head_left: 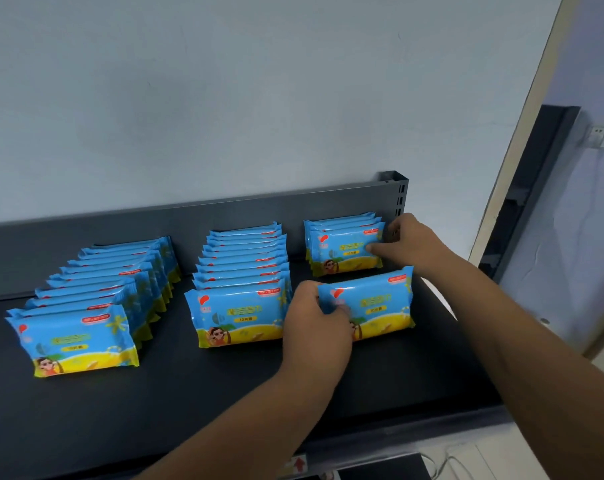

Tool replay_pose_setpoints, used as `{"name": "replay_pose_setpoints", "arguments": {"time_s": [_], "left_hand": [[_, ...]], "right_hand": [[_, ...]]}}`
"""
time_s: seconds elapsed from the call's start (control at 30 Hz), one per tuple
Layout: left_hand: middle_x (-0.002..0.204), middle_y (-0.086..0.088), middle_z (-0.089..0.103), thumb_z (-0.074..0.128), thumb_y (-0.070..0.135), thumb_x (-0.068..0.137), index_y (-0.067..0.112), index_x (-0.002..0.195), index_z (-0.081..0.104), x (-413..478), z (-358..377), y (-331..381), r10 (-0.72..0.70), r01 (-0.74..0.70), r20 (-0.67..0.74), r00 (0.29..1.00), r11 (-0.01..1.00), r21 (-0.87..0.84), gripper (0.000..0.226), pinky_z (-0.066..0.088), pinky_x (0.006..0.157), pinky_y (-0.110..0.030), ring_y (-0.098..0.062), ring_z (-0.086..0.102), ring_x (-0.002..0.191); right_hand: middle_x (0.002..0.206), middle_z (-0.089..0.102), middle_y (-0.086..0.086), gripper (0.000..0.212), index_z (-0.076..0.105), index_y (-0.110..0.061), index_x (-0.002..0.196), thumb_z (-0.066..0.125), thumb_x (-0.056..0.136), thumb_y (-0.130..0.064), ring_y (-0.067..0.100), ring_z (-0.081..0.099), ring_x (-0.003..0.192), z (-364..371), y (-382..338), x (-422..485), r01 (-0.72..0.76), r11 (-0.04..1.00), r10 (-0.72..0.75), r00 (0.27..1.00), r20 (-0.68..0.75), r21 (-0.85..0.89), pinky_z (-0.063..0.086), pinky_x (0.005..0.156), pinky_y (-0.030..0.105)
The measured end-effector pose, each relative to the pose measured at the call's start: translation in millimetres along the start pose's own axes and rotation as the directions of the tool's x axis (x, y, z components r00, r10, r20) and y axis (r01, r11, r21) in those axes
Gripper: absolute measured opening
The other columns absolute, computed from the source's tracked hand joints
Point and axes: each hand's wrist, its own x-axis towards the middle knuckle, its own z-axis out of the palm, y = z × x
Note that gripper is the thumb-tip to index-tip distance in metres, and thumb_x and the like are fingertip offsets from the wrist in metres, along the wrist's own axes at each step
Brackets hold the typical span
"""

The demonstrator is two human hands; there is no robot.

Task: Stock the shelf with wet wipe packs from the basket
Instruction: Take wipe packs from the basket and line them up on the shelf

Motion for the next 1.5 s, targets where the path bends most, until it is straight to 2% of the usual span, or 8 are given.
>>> {"name": "replay_pose_setpoints", "arguments": {"time_s": [0.13, 0.27, 0.43, 0.57, 0.83, 1.0, 1.17, 1.5], "left_hand": [[0.098, -0.005, 0.065, 0.061, 0.016, 0.098, 0.019, 0.098, 0.056, 16.8, 14.3, -0.4, -0.014, 0.015, -0.074, 0.997, 1.0, 0.012, 0.006, 0.06, 0.083, -0.047, -0.023, 0.067, 0.093], [0.102, -0.001, 0.061, 0.059, 0.014, 0.099, 0.019, 0.101, 0.05, 40.7, 35.6, 2.5, 0.026, -0.018, -0.149, 0.989, 0.998, 0.055, 0.01, 0.059, 0.087, -0.049, -0.023, 0.064, 0.098], [0.115, -0.004, 0.063, 0.06, 0.01, 0.097, 0.019, 0.117, 0.047, 65.8, 55.0, 2.2, 0.107, -0.086, -0.282, 0.953, 0.993, 0.084, 0.026, 0.056, 0.091, -0.042, -0.024, 0.064, 0.106], [0.121, -0.007, 0.062, 0.063, 0.001, 0.09, 0.017, 0.125, 0.046, 76.9, 57.4, 1.1, 0.174, -0.129, -0.349, 0.921, 0.981, 0.148, 0.042, 0.053, 0.094, -0.043, -0.028, 0.062, 0.111], [0.12, -0.011, 0.055, 0.066, -0.004, 0.082, 0.012, 0.117, 0.05, 90.8, 52.5, -4.9, 0.248, -0.167, -0.344, 0.906, 0.954, 0.248, 0.043, 0.052, 0.095, -0.05, -0.034, 0.06, 0.109], [0.114, -0.008, 0.056, 0.066, -0.006, 0.079, 0.013, 0.108, 0.05, 96.9, 50.9, -5.2, 0.227, -0.147, -0.324, 0.918, 0.957, 0.251, 0.038, 0.055, 0.093, -0.048, -0.03, 0.061, 0.105], [0.124, -0.009, 0.055, 0.073, 0.003, 0.085, 0.012, 0.121, 0.05, 94.5, 54.2, -6.1, 0.187, -0.128, -0.329, 0.926, 0.973, 0.193, 0.044, 0.055, 0.097, -0.046, -0.029, 0.061, 0.114], [0.123, -0.009, 0.057, 0.065, 0.016, 0.098, 0.009, 0.118, 0.052, 91.5, 51.1, 2.3, 0.127, -0.075, -0.323, 0.938, 0.983, 0.17, 0.025, 0.057, 0.093, -0.041, -0.026, 0.063, 0.111]], "right_hand": [[0.09, 0.067, 0.009, 0.03, 0.066, -0.003, 0.096, 0.063, 0.098, -0.033, 0.021, 0.059, 0.083, -15.7, -4.6, -17.8, 0.018, 0.988, -0.005, 0.996, -0.085, 0.155, 0.047, 0.077, 0.037], [0.086, 0.065, -0.001, 0.03, 0.068, -0.012, 0.091, 0.057, 0.1, -0.037, 0.018, 0.059, 0.084, -14.3, -2.5, -35.0, 0.05, 0.983, -0.024, 0.989, -0.147, 0.177, 0.045, 0.07, 0.033], [0.086, 0.071, 0.004, 0.029, 0.068, -0.021, 0.087, 0.07, 0.089, -0.049, 0.024, 0.069, 0.08, -3.4, 8.8, -37.5, 0.009, 0.976, 0.004, 0.998, -0.059, 0.22, 0.056, 0.077, 0.042], [0.094, 0.071, 0.003, 0.031, 0.067, -0.017, 0.098, 0.085, 0.076, -0.03, 0.021, 0.068, 0.087, -0.1, 9.2, -33.7, 0.002, 0.998, -0.001, 1.0, -0.025, 0.061, 0.057, 0.077, 0.038], [0.084, 0.058, -0.001, 0.032, 0.057, -0.011, 0.1, 0.079, 0.078, -0.019, 0.017, 0.055, 0.077, 18.2, 2.0, -26.9, 0.06, 0.998, -0.063, 0.992, -0.107, -0.034, 0.037, 0.055, 0.023], [0.089, 0.061, 0.003, 0.029, 0.055, -0.01, 0.098, 0.077, 0.081, -0.021, 0.021, 0.057, 0.082, 21.9, 4.0, -25.6, 0.061, 0.998, -0.065, 0.99, -0.125, -0.03, 0.036, 0.056, 0.022], [0.096, 0.062, 0.002, 0.032, 0.056, -0.012, 0.106, 0.074, 0.085, -0.027, 0.019, 0.056, 0.085, 23.8, 4.9, -28.9, 0.069, 0.997, -0.071, 0.99, -0.123, -0.02, 0.037, 0.058, 0.022], [0.114, 0.066, 0.008, 0.036, 0.058, -0.01, 0.121, 0.068, 0.093, -0.031, 0.02, 0.058, 0.095, 21.1, 2.0, -32.1, 0.035, 0.999, -0.035, 0.994, -0.101, 0.003, 0.047, 0.078, 0.033]]}}
